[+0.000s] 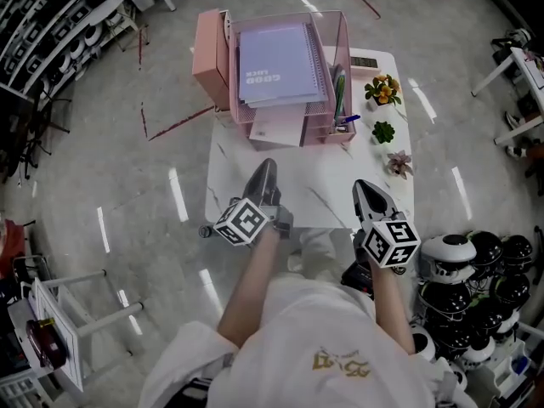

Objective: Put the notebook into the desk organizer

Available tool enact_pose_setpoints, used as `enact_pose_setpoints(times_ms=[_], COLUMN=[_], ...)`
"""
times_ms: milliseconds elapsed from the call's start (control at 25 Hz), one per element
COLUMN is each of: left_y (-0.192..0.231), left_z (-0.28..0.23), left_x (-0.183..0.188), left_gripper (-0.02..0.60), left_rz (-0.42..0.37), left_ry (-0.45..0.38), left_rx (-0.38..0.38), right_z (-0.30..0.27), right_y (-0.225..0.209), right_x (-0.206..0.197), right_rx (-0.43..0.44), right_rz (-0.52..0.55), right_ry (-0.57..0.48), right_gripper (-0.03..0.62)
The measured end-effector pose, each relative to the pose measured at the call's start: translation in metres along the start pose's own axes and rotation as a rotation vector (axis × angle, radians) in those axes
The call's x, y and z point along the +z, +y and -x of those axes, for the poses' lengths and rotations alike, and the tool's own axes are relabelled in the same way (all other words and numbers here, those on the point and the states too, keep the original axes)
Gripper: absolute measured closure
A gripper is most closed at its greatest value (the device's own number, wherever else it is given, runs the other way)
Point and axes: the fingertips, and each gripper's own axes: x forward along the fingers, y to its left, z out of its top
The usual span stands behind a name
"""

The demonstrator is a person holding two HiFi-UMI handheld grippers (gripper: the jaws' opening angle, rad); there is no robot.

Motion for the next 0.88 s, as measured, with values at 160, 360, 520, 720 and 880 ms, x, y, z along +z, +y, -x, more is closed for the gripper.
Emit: enact_pose_setpoints(times_ms=[160,360,520,720,880], left_y=[-0.025,-0.046,-0.050,-0.048,-0.052], left_z=[0.014,0.031,0.038,0.046,0.047], left_x=[0.007,0.002,-0.002,-0.004,-0.005], left_gripper=[0.565,0.564,0.563,0.565,0.563], left_rz=[-0.162,-0.464,-0.554,-0.584,-0.589], left_ry=[0.016,0.083,0.118,0.149,0.150], left_rx=[-0.046,-0.066,-0.052,-0.030,-0.035], right_z=[0.009,0.020,0.027,0.034,0.036], right_y=[0.015,0.024,0.025,0.032,0.032], right_x=[0.004,0.010,0.011,0.012,0.012], right_rx=[0.010,-0.012,-0.025,-0.022,-0.025], right_rz=[0.014,0.079,0.085,0.094,0.096], right_ry=[-0.023,-0.056,-0.072,-0.084,-0.088], right_gripper=[0.582,0.582,0.582,0.582,0.582])
